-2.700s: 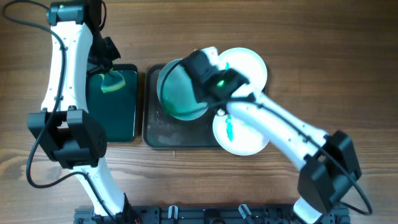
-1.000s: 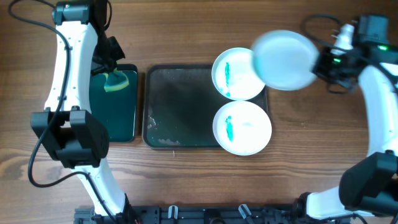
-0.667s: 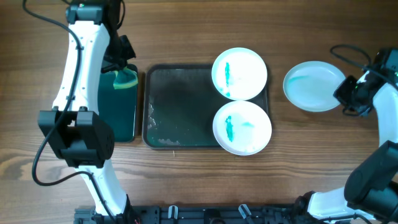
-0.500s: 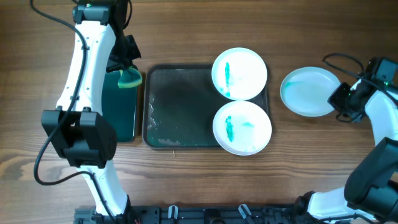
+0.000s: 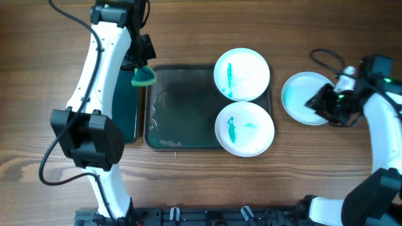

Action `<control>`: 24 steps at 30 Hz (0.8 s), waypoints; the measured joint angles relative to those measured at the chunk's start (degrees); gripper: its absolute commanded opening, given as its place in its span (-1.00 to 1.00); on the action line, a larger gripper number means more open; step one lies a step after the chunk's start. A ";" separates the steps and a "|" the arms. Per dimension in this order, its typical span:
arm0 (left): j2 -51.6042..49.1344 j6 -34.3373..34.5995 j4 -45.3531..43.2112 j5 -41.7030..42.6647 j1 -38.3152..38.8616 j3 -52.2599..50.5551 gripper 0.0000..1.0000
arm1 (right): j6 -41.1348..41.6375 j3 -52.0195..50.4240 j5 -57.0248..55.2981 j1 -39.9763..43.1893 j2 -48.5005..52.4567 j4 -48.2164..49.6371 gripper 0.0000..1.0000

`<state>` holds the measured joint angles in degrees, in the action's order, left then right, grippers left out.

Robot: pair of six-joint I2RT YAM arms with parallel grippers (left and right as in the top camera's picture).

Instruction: Clean dirty plates on tray and stack at the side

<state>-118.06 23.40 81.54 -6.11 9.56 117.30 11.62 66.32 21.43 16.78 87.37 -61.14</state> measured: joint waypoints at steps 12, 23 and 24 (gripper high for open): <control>0.00 0.00 -0.15 1.51 0.61 0.00 -0.92 | 0.11 -12.00 -4.92 -19.71 0.07 3.52 -0.27; 0.00 0.00 -0.11 1.51 0.61 0.00 -0.92 | 1.92 -19.50 -5.97 -19.91 0.11 14.60 -0.64; 0.00 0.00 -0.13 1.51 0.61 0.00 -0.92 | 2.01 -20.20 -5.92 -19.91 0.11 15.06 -0.65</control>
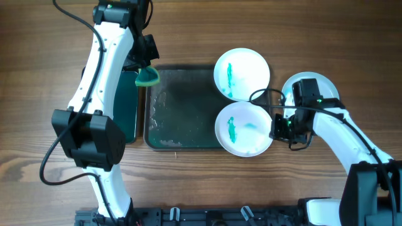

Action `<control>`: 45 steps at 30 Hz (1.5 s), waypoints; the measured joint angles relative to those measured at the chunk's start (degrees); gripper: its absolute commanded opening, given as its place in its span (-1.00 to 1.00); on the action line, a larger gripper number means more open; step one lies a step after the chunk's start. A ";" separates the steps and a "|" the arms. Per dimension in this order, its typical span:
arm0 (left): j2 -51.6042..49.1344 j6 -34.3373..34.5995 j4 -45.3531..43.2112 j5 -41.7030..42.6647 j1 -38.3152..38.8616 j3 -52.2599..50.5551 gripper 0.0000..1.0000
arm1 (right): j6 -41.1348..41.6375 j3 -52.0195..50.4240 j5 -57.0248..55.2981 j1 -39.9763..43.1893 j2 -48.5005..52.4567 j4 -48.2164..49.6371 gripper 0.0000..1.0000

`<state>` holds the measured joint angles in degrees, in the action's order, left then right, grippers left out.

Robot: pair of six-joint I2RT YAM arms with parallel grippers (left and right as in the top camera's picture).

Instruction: Clean dirty plates on tray and stack at the side

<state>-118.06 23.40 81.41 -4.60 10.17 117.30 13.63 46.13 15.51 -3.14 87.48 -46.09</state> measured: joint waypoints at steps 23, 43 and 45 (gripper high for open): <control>0.00 0.00 -0.28 0.00 0.00 0.00 -0.92 | 36.13 0.59 -4.57 -26.60 -0.11 25.00 -0.91; 0.00 0.00 -0.28 0.02 0.00 0.00 -0.92 | 24.79 15.06 -8.79 -28.63 9.81 22.49 0.05; 0.00 0.00 -0.28 0.02 0.00 0.00 -0.92 | 20.41 16.74 -7.98 -27.43 10.58 21.81 -0.03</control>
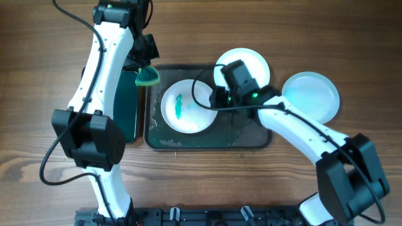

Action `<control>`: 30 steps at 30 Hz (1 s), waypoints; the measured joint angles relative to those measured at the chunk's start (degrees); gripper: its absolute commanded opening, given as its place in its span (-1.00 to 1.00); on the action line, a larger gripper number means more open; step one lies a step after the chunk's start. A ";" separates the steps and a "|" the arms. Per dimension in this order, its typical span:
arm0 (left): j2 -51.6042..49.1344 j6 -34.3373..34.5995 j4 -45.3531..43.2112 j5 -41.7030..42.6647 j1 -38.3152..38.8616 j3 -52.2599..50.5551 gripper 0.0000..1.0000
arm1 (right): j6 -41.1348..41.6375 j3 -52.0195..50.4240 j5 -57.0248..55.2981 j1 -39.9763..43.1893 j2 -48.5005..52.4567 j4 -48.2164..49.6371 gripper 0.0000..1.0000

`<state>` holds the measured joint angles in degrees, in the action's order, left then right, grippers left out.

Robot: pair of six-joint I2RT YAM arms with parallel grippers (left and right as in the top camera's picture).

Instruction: Clean dirty plates on tray and stack at the side

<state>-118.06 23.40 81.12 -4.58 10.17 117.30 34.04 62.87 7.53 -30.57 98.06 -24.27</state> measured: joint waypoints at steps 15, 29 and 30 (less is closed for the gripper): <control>0.00 0.00 0.13 0.70 0.00 -0.02 -0.92 | -8.39 3.19 5.53 1.42 12.79 1.18 -0.91; 0.00 -0.17 -12.81 10.54 5.86 -21.11 -0.92 | -3.96 3.19 5.53 1.42 12.85 0.94 -0.91; 0.00 -0.20 -14.16 10.80 6.78 -22.56 -0.92 | -3.78 3.19 5.53 1.42 12.85 0.94 -0.91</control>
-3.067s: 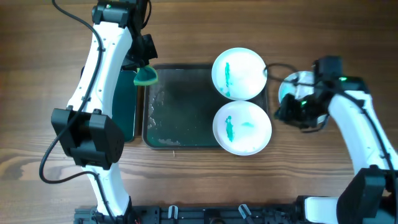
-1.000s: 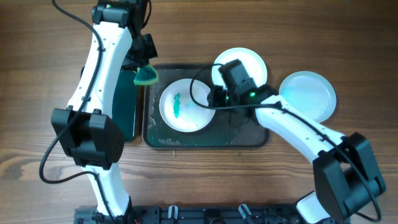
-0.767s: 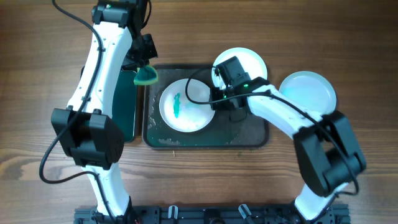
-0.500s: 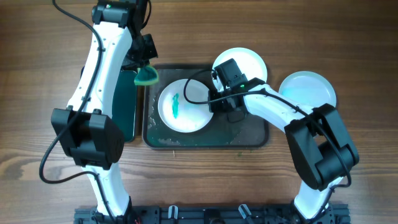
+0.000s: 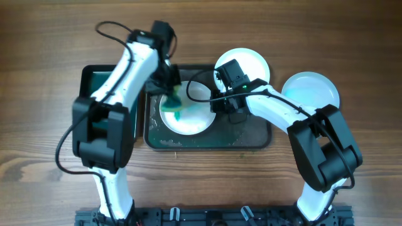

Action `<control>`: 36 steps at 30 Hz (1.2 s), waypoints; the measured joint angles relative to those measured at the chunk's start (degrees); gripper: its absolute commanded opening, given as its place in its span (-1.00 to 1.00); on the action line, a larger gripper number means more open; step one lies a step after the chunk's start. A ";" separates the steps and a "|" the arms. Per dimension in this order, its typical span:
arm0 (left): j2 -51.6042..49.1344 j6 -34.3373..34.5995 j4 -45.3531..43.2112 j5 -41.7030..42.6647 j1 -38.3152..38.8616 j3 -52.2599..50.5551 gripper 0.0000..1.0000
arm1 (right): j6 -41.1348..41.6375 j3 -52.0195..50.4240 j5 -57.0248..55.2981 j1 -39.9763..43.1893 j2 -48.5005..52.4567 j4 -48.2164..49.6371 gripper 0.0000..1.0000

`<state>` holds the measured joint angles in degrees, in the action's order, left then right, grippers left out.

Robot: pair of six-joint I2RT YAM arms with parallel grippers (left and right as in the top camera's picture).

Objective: Clean dirty plates on tray and stack at the side
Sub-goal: 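Scrub the second plate with the sponge while the right gripper holds it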

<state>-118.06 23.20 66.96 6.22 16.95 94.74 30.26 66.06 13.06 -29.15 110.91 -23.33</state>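
Observation:
A white plate (image 5: 192, 122) with a teal smear lies in the left middle of the dark tray (image 5: 251, 135). My left gripper (image 5: 171, 93) is shut on a green sponge (image 5: 174, 102), which rests on the plate's left part. My right gripper (image 5: 216, 105) is at the plate's right rim and looks shut on it. A second white plate (image 5: 252, 66) sits at the tray's far right corner, its teal streak partly hidden by the right arm. On the table to the right lies a clean plate (image 5: 313, 95).
A dark green tub (image 5: 100, 85) stands left of the tray, partly under the left arm. White residue (image 5: 157, 135) speckles the tray's left side. A black cable loops over the tray's far edge between the two arms.
My left gripper has moved with the sponge from the tray's far left corner onto the smeared plate. The right gripper is still at the plate's right rim, and the plate has barely shifted.
First my right gripper was at the clean plate on the table, with two dirty plates at the tray's right. Then it was at the near plate's right rim. Later that plate lay in the tray's left middle. Now the sponge rests on it.

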 measured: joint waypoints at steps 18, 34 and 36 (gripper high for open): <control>1.44 -15.54 -23.02 24.90 2.82 -14.78 -0.92 | 0.37 0.09 0.00 0.07 0.09 -0.26 -0.91; 1.90 -2.05 -9.05 -10.99 2.01 -13.90 -0.92 | 0.55 0.11 1.05 -0.28 0.15 -0.24 -0.92; 1.90 -3.56 -8.81 -8.74 1.84 -13.90 -0.92 | 0.55 0.11 1.05 -0.33 0.15 -0.28 -0.92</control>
<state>-116.16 19.64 58.15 -2.52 18.79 80.84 30.81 66.17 14.11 -29.47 111.07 -23.62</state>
